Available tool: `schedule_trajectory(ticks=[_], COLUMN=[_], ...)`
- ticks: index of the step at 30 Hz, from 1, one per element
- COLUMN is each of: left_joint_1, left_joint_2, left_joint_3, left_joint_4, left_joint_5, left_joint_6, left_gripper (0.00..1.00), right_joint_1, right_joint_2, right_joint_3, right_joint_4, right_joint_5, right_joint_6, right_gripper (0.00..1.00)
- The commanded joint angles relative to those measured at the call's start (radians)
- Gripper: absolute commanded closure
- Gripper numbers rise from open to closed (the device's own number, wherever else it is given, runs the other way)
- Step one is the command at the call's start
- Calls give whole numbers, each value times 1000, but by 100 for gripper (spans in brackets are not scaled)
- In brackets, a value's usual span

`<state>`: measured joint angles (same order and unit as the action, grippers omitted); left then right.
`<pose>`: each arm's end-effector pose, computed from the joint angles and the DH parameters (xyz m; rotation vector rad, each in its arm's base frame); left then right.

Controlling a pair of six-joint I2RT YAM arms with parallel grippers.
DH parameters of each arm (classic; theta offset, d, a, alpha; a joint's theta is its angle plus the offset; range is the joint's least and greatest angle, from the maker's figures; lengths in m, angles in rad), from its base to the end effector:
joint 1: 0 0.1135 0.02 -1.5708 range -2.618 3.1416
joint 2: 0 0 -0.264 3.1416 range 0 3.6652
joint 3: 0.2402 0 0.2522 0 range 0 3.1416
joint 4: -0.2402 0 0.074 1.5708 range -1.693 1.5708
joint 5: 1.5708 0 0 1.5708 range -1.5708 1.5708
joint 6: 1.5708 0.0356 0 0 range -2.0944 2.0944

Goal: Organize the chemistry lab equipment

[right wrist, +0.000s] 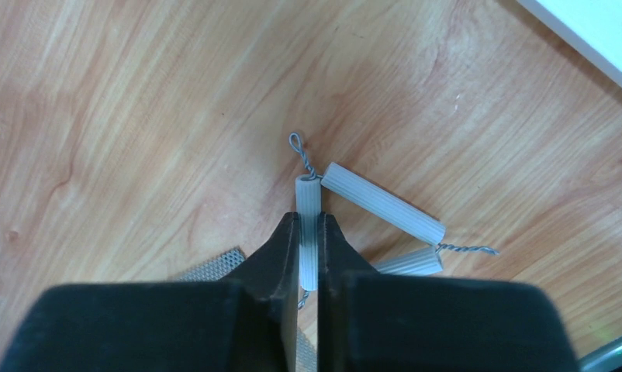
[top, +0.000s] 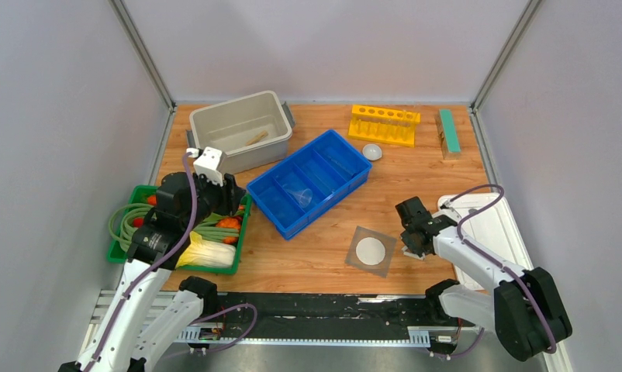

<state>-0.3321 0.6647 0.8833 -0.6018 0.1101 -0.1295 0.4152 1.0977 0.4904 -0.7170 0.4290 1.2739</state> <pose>0.1309 -0.0493 0.3471 0.2725 1.9552 -0.4105 0.1534 0.0514 0.1548 1.1713 2.3860 -0.1383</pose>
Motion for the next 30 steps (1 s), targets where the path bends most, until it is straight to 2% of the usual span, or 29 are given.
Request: schedule_trajectory(ticks=[1, 6, 10, 14, 19, 23, 30], left_joint_1=[-4, -4, -4, -8, -19, -47, -179], left_joint_2=[-1, 1, 12, 42, 87, 119, 200], left_joint_3=[2, -1, -7, -3, 28, 11, -15], left_joint_4=[22, 30, 53, 71, 71, 160, 336], left_joint_5=[-7, 2, 89, 155, 206, 295, 345], left_joint_6=[-10, -13, -21, -48, -61, -139, -248], left_gripper=[47, 46, 46, 45, 45, 45, 44], right_joint_1=[-7, -7, -6, -1, 13, 100, 325], right_joint_2=[28, -12, -73, -163, -249, -254, -200], right_joint_3=[-16, 19, 76, 125, 106, 111, 217], right_joint_4=[45, 24, -12, -4, 128, 203, 267], right_joint_5=[5, 42, 31, -27, -196, -254, -142], right_joint_6=[-33, -83, -143, -180, -153, -68, 1], right_gripper=[100, 100, 100, 100, 100, 100, 100])
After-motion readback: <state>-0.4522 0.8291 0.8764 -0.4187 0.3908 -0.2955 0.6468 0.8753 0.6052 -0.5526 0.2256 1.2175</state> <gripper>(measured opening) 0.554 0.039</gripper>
